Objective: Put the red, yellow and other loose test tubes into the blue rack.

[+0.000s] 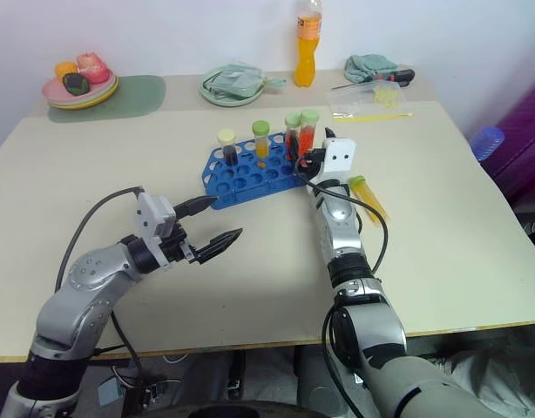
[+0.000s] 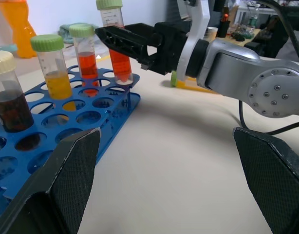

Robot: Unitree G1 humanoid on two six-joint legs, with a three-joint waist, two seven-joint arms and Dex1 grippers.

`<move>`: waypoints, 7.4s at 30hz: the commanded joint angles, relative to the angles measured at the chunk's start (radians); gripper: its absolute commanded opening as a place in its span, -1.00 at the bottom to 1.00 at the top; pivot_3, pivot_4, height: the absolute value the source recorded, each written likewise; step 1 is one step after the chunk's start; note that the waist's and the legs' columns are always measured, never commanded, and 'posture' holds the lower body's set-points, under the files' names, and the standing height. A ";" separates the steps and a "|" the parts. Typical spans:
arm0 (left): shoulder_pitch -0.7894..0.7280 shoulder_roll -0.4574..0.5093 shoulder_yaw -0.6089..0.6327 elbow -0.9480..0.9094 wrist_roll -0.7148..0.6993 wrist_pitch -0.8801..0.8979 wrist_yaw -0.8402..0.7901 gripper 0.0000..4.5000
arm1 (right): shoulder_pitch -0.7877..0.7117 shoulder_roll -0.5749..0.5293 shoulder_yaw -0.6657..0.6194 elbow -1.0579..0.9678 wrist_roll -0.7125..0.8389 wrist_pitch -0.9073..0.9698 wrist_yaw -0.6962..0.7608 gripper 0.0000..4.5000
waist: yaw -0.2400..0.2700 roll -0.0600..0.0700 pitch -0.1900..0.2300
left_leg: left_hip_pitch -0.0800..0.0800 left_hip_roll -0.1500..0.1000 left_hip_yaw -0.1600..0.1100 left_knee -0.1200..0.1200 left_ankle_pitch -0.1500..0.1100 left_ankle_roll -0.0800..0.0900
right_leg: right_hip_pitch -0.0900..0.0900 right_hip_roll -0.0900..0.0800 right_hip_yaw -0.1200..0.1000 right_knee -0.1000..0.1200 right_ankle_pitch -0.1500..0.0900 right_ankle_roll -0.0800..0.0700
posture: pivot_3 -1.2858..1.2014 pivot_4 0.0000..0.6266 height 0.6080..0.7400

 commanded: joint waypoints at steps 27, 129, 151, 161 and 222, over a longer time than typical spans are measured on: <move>0.012 -0.010 -0.001 0.018 0.006 -0.061 -0.020 1.00 | -0.029 -0.158 -0.059 -0.508 0.203 0.938 0.098 0.99 | 0.004 0.001 0.000 | 0.000 -0.001 0.000 0.000 0.000 0.000 | 0.000 0.000 0.000 0.000 0.000 0.000 | 0.03 -0.52 1.00; 0.060 0.118 -0.067 -0.051 -0.064 -0.037 -0.234 1.00 | -0.475 -0.635 0.555 0.195 -0.137 1.371 0.815 -0.31 | 0.005 0.003 0.002 | 0.000 -0.001 0.001 0.001 0.000 0.001 | 0.000 0.000 0.000 -0.002 -0.001 -0.001 | 0.03 -0.52 1.00; -0.010 0.068 0.033 0.054 -0.010 -0.075 -0.083 1.00 | 0.119 -0.154 0.174 -0.977 0.068 1.053 0.399 -0.66 | 0.005 0.005 0.003 | 0.001 -0.001 -0.002 0.003 0.001 -0.001 | 0.002 0.001 -0.001 0.000 -0.001 0.000 | 0.03 -0.52 1.00; 0.033 0.073 0.100 0.109 -0.001 -0.150 -0.086 1.00 | 0.015 0.039 0.144 -0.402 -0.080 0.428 0.151 -0.66 | 0.003 0.005 0.003 | 0.000 -0.001 -0.001 0.000 0.001 -0.002 | 0.001 0.000 -0.001 0.000 -0.001 0.000 | 0.03 -0.52 1.00; 0.076 0.047 0.105 0.035 -0.021 -0.119 -0.056 1.00 | 0.049 0.091 0.104 -0.109 -0.046 0.129 0.175 -0.21 | -0.001 0.005 0.003 | 0.001 -0.001 -0.001 0.000 0.001 -0.002 | 0.001 0.000 0.000 0.001 -0.001 0.000 | 0.03 -0.52 1.00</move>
